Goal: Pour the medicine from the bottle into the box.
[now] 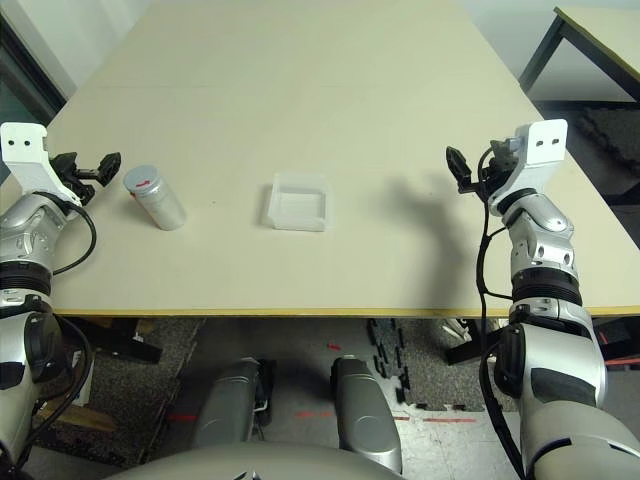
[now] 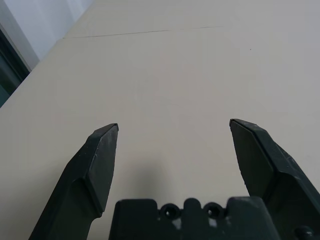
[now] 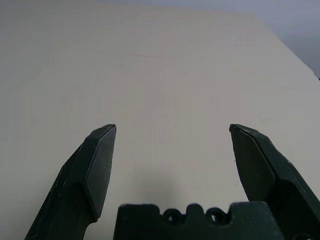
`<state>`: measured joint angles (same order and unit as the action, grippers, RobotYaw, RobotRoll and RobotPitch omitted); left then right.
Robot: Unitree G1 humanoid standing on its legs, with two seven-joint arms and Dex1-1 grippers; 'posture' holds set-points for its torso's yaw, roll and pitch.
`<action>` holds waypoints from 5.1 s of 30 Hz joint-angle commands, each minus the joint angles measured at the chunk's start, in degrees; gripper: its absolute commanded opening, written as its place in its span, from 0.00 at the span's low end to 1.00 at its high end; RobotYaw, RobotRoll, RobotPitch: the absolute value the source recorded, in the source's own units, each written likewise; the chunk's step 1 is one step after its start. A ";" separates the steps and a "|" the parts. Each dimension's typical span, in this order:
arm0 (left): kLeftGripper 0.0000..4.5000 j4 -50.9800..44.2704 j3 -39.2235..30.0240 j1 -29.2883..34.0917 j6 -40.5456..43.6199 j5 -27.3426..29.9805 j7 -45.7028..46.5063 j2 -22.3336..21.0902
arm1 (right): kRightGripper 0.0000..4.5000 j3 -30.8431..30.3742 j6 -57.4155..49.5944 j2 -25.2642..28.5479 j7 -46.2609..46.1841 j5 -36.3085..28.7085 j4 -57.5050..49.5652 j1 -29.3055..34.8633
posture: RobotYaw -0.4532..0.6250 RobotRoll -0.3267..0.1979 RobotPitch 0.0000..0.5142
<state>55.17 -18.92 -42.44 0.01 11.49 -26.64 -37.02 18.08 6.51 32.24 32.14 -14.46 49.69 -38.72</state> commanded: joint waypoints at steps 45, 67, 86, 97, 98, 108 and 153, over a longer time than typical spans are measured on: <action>0.99 -38.68 -4.66 15.83 24.33 12.15 -11.03 -6.43 | 1.00 -18.50 -14.71 -0.43 50.07 -7.85 -28.07 1.97 | 0.50 0.62 0.23; 0.99 -66.43 -10.71 43.55 29.92 24.63 -19.54 -4.37 | 1.00 -23.02 -8.39 -3.01 56.32 -4.72 -20.58 -1.15 | 0.58 0.62 0.26; 0.99 -53.73 -1.33 38.94 11.48 13.86 -18.10 1.68 | 1.00 -22.39 -5.54 -2.15 55.36 -3.45 -20.30 -0.04 | 0.51 0.62 0.25; 0.99 -47.01 1.03 34.81 3.75 11.39 -18.15 3.78 | 1.00 -22.31 -5.57 -1.71 54.14 -3.41 -21.83 1.20 | 0.49 0.62 0.24; 0.99 -46.25 1.30 34.28 3.35 11.26 -18.14 3.90 | 1.00 -22.30 -5.54 -1.65 54.00 -3.42 -21.95 1.32 | 0.48 0.62 0.24; 0.99 -40.65 3.08 30.52 0.99 10.42 -18.13 5.20 | 1.00 -22.20 -5.97 -1.25 52.87 -3.64 -23.58 2.25 | 0.46 0.62 0.24; 0.99 -18.93 6.69 15.65 -7.44 6.56 -18.01 10.92 | 1.00 -22.61 -7.50 -0.15 50.51 -3.46 -28.49 4.20 | 0.41 0.62 0.23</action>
<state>34.95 -12.68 -26.30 -6.70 18.90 -44.38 -26.34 -4.26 -0.82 31.54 82.90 -18.13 22.44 -35.14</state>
